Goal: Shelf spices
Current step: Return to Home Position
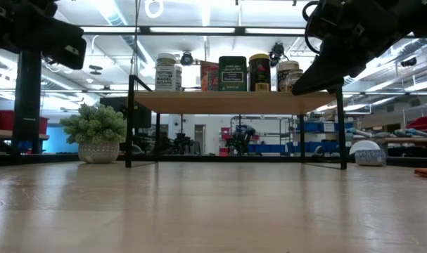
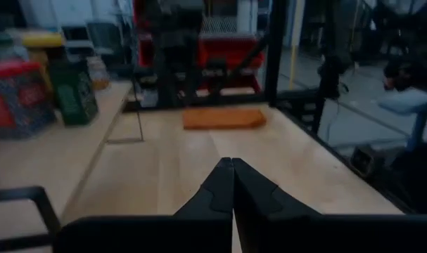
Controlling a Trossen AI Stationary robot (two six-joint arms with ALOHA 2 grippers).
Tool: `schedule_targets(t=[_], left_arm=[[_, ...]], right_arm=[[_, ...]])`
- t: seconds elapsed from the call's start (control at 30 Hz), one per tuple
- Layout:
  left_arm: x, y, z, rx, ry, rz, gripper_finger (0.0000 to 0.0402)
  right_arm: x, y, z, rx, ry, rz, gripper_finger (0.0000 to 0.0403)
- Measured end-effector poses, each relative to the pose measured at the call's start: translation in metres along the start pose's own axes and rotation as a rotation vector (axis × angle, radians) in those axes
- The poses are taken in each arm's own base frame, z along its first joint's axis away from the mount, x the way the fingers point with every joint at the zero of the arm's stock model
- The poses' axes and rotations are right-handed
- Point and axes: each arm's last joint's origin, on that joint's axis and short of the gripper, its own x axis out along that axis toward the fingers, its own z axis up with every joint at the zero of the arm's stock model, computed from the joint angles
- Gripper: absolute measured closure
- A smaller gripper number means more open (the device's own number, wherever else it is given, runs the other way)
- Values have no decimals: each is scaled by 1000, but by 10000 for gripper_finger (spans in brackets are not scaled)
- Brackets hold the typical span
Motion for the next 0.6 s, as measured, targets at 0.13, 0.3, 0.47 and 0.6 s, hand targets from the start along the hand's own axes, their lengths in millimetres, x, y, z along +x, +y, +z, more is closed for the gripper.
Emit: schedule_targets(t=[0.13,0.3,0.47,0.6], left_arm=[[-2,1,-14,1,-35,12,396],[4,1,-40,-1,-74,23,396],[4,1,-39,21,-86,33,396],[4,0,-39,20,-87,0,396]], right_arm=[[0,1,0,-6,0,1,325],[0,1,0,-10,1,0,325],[0,0,-2,-10,5,-2,325],[0,0,-1,0,-2,1,325]])
